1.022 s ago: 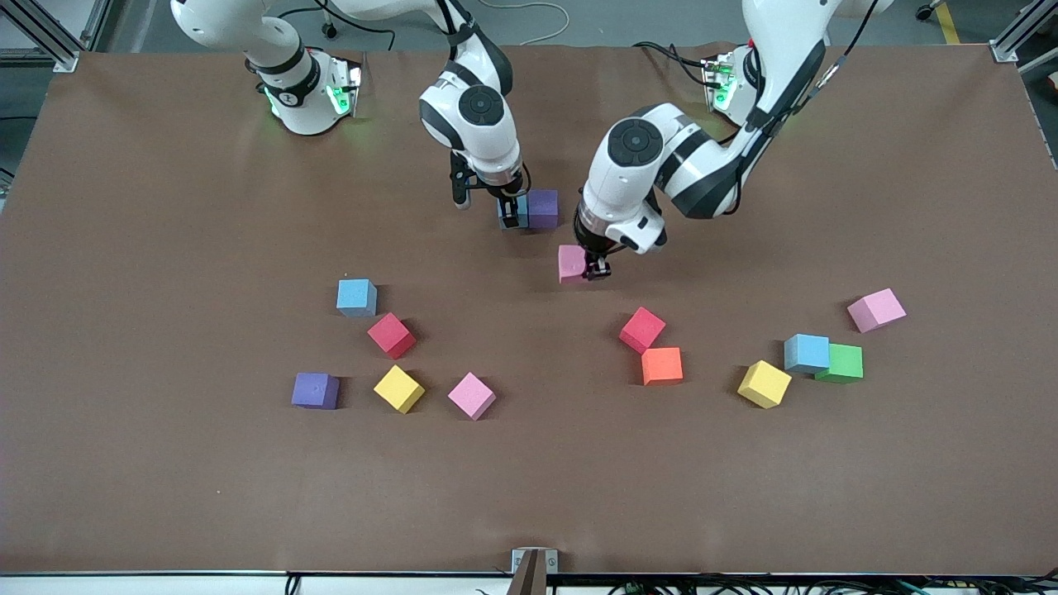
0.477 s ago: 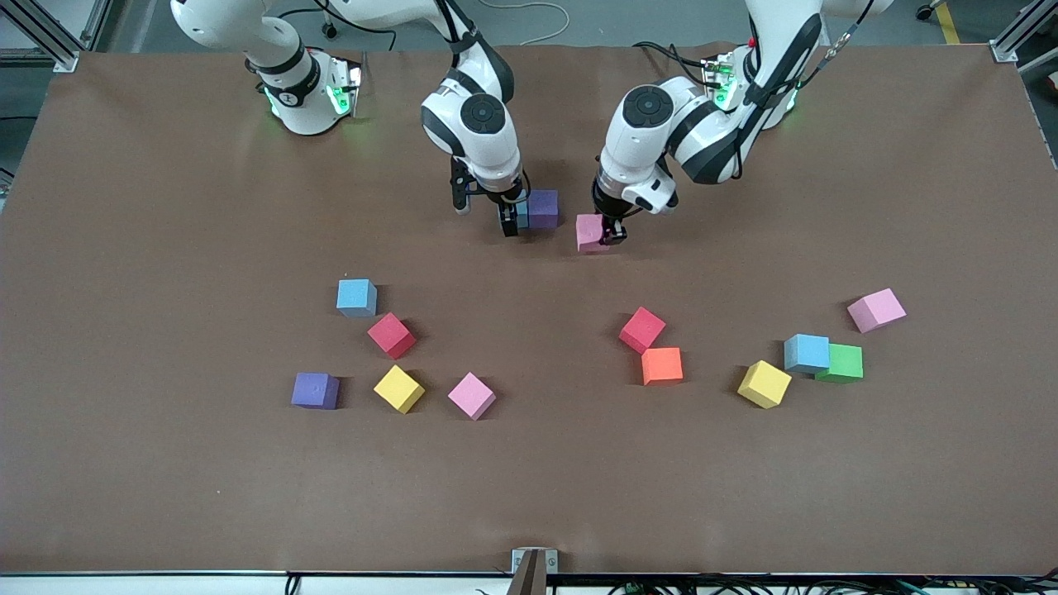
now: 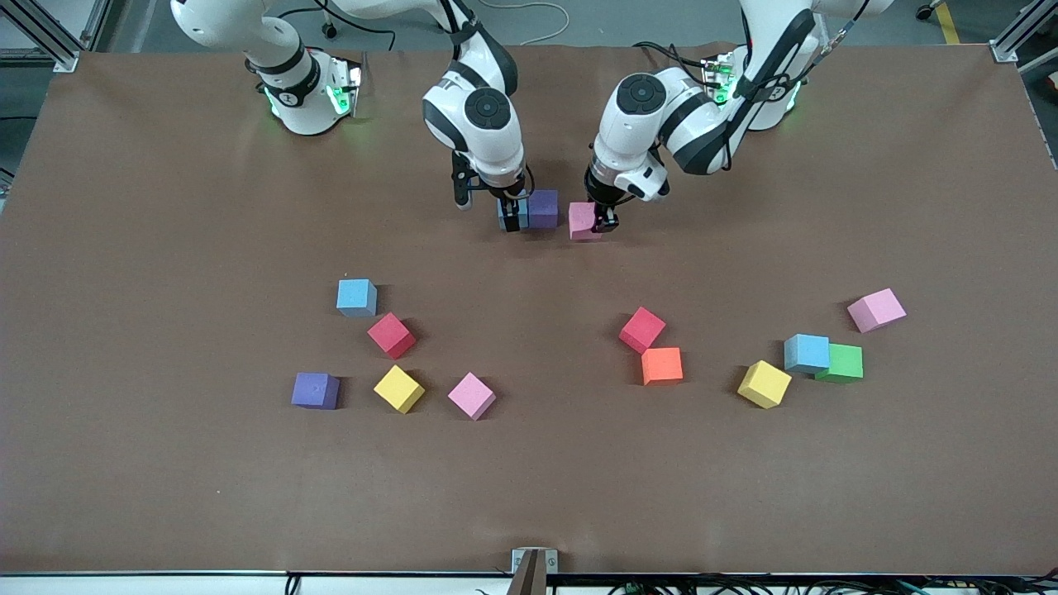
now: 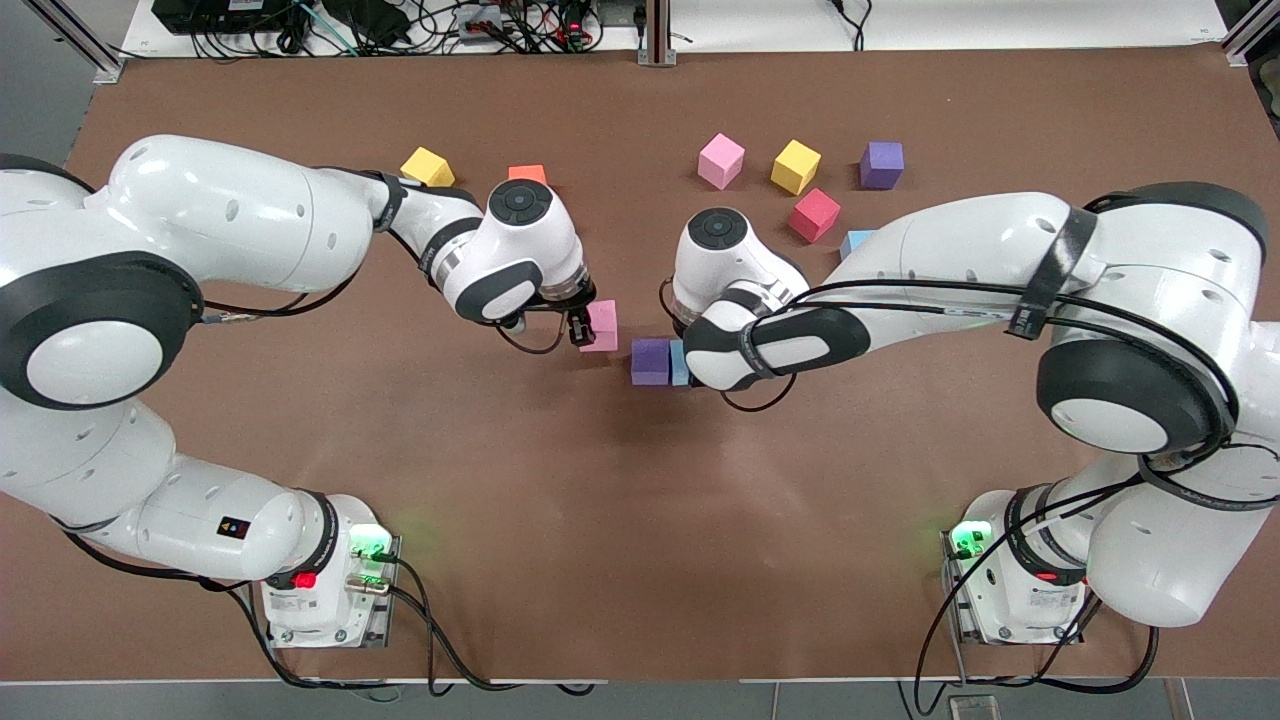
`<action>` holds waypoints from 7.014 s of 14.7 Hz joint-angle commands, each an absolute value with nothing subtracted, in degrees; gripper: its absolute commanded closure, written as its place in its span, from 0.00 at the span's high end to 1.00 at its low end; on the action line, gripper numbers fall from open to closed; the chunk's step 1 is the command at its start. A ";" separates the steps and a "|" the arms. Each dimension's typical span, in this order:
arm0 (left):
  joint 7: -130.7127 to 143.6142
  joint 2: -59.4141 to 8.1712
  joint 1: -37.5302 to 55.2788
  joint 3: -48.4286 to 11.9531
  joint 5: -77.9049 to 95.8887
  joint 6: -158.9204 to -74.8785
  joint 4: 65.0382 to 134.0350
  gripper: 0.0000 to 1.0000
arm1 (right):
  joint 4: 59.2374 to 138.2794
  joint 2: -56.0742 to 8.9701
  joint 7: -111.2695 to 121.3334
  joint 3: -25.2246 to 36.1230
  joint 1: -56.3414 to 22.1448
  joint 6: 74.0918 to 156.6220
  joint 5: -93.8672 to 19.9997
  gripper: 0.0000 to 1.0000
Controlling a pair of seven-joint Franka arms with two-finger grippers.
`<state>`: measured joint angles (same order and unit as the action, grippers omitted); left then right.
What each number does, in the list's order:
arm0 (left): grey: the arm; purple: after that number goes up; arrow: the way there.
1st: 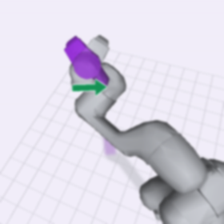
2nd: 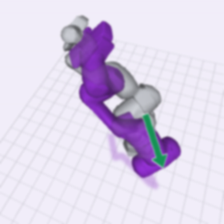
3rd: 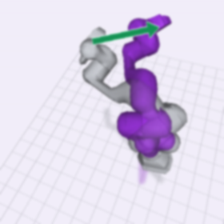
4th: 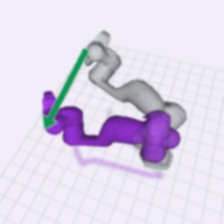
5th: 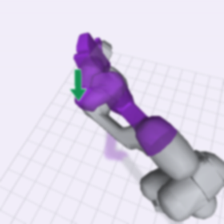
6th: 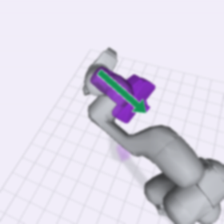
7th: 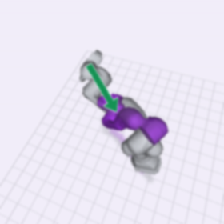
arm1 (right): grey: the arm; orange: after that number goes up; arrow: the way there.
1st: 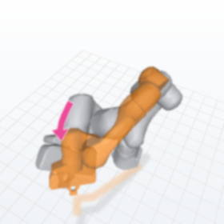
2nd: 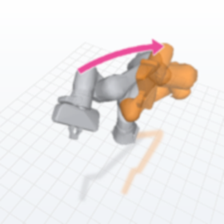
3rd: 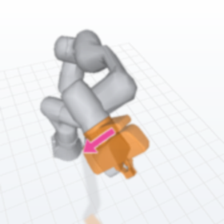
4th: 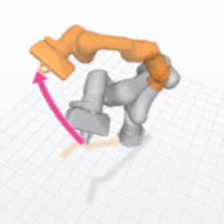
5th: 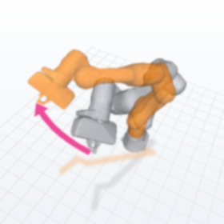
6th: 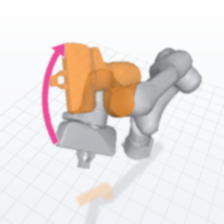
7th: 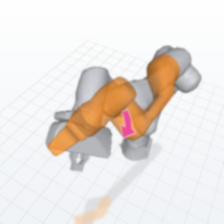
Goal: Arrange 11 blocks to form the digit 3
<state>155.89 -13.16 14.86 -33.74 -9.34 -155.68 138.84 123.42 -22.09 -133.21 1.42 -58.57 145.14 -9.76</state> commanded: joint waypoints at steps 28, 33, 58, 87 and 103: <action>163.04 -18.54 19.25 -34.28 -9.14 -161.54 140.27 0.13 | 110.49 -26.80 -51.59 1.93 -24.44 136.41 -5.54 1.00; 163.04 -18.90 19.16 -34.28 -9.23 -161.54 139.84 0.15 | 109.25 -29.18 -55.79 1.93 -24.26 138.06 -5.71 1.00; 162.51 -19.34 18.37 -34.19 -9.49 -156.98 135.36 1.00 | 106.79 -28.74 -33.51 1.32 -34.80 136.23 -2.47 0.00; 95.25 -23.64 -3.95 -33.75 -9.67 -106.62 83.78 1.00 | 114.08 -25.49 -45.35 0.70 -48.16 138.95 -5.26 0.00; 30.70 -9.60 -15.38 -29.62 -11.70 -85.26 79.63 1.00 | 116.19 -24.70 -45.26 -0.62 -49.39 140.45 -6.24 0.01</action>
<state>34.31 -14.24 -14.89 -29.82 -13.00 -87.25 78.46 114.53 -26.00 -44.49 -0.81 -48.27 139.68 -5.59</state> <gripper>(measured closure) 0.000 0.401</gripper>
